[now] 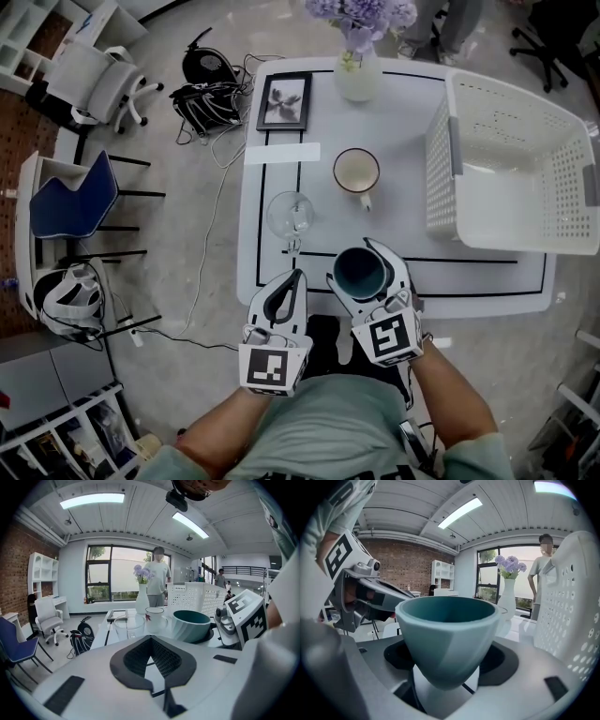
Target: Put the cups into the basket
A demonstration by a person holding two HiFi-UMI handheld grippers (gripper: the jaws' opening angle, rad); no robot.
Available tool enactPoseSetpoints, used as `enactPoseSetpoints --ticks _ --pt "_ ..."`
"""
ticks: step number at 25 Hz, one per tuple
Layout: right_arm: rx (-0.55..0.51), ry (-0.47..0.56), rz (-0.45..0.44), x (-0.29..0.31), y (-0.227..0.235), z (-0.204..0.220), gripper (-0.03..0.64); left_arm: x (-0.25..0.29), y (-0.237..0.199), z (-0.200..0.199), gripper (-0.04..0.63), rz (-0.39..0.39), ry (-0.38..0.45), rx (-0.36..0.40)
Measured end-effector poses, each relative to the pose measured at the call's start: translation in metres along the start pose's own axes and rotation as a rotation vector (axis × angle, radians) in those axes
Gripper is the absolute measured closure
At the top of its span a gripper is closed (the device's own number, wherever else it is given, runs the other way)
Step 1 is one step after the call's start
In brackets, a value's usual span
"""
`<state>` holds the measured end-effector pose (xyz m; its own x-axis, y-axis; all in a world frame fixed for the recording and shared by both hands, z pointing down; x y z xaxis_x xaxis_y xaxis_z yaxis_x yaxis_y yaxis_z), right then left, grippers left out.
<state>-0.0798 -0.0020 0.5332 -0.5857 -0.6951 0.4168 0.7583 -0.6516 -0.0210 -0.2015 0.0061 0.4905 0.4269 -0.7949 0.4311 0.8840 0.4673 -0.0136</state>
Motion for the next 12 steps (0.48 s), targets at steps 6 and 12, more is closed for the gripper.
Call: enactPoseSetpoints --ticks 6,12 --pt "-0.019 0.049 0.013 -0.016 0.002 -0.036 0.258 -0.003 0.000 -0.018 0.594 0.004 0.043 -0.029" --pt "0.006 0.106 0.041 -0.040 0.011 -0.074 0.258 -0.007 0.004 -0.056 0.594 0.018 0.121 -0.038"
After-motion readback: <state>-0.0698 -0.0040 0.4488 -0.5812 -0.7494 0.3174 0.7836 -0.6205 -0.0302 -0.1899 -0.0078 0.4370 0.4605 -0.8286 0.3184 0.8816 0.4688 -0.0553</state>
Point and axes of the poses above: the fingertips, and each gripper's own axes: x forward along the fingers, y to its right, z out of its underside, the point moved 5 cm from there along -x, backward along the fingers, and after that the axes turned 3 degrees about -z, right-handed, at the moved point
